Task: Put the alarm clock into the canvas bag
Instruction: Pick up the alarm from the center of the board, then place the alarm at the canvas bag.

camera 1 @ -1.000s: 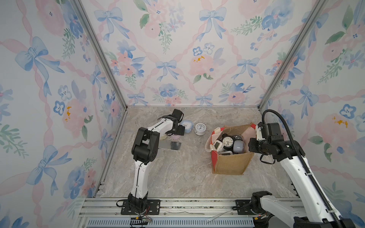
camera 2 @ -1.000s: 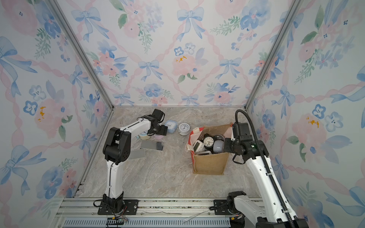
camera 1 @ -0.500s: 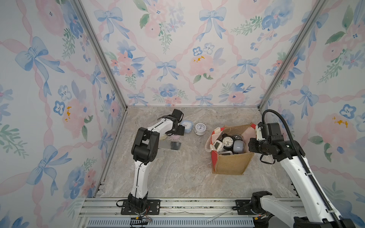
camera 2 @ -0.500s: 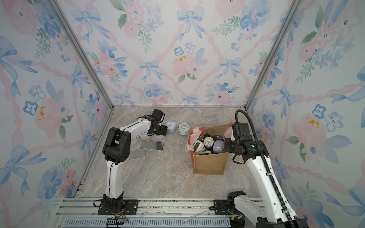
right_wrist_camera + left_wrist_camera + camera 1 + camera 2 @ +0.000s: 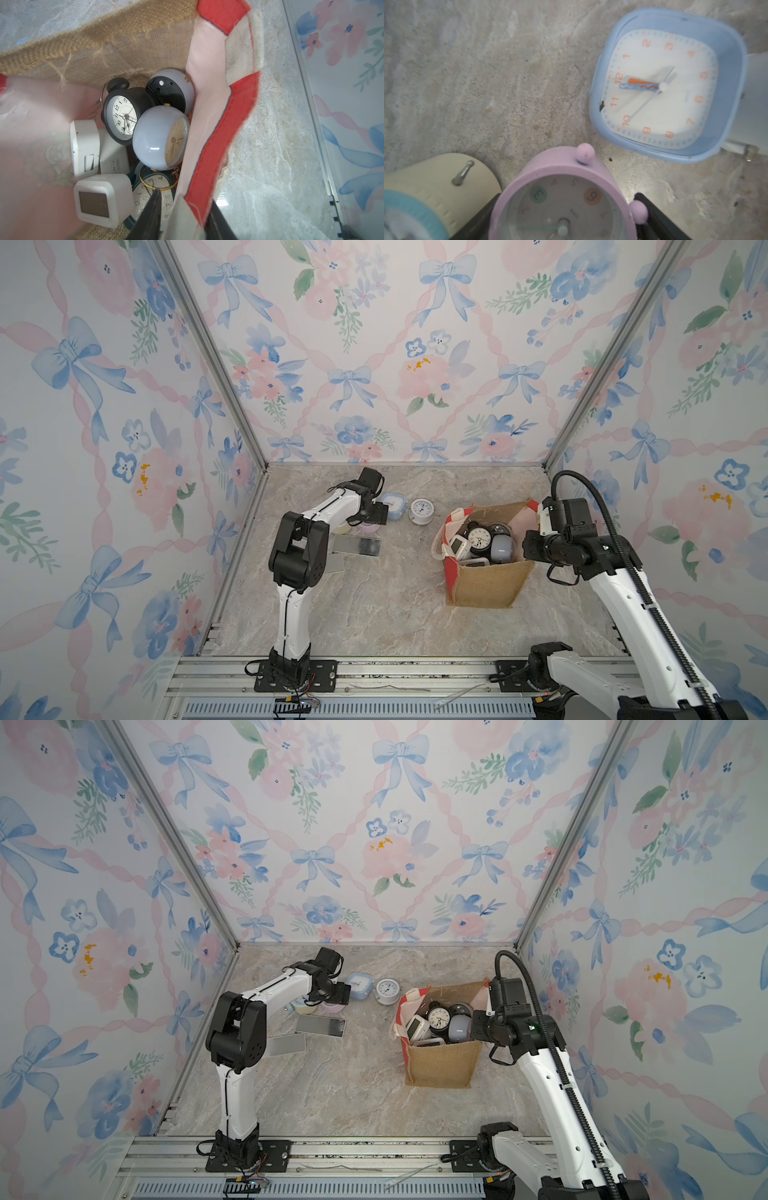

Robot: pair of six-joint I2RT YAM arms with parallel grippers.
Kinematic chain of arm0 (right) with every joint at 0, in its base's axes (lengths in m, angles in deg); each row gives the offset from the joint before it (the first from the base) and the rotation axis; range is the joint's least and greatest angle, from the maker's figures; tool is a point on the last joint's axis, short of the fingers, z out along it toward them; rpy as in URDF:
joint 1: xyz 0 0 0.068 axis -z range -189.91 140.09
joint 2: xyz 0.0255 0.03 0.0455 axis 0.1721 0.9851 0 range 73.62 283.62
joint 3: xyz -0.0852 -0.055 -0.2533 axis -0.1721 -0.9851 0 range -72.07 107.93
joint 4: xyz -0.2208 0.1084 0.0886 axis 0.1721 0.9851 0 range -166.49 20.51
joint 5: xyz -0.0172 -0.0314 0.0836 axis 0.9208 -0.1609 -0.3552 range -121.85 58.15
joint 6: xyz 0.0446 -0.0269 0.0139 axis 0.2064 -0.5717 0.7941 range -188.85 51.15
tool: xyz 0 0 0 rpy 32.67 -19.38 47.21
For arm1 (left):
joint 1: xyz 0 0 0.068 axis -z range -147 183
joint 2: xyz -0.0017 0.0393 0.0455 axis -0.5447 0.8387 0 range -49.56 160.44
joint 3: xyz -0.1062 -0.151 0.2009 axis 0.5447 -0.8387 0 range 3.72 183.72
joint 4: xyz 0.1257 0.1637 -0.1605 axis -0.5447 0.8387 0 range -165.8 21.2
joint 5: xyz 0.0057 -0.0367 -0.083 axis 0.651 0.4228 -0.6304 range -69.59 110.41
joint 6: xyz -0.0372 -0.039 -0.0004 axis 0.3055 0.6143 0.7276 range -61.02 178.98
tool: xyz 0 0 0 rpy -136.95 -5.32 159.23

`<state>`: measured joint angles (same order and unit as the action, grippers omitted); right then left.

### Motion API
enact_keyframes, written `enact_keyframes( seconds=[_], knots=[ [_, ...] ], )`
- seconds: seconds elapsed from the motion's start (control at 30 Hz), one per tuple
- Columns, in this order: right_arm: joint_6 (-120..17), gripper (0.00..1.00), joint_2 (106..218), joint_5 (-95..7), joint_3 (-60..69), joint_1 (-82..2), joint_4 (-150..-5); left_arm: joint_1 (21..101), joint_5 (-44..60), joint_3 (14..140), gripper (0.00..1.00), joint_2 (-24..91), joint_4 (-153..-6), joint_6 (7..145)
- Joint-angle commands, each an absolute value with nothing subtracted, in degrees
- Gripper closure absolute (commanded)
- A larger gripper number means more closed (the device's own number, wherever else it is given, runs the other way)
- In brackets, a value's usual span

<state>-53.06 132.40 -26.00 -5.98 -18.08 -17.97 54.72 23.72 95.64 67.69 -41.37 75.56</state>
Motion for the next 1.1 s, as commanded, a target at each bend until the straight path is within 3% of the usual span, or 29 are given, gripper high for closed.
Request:
enact_keyframes(
  seconds=[0.0,0.6,1.07],
  knots=[
    [-53.9,0.66,131.9,-26.0,-4.7,-17.6,-17.0,54.9,22.8,96.1,0.27,62.3,-40.7,75.7],
    [-53.8,0.66,131.9,-26.5,-4.5,-17.6,-17.0,63.7,18.7,103.2,0.28,48.5,-40.2,75.6],
    [-53.7,0.66,132.2,-26.6,-4.1,-17.7,-17.0,78.5,19.1,113.8,0.28,51.2,-40.3,75.8]
  ],
)
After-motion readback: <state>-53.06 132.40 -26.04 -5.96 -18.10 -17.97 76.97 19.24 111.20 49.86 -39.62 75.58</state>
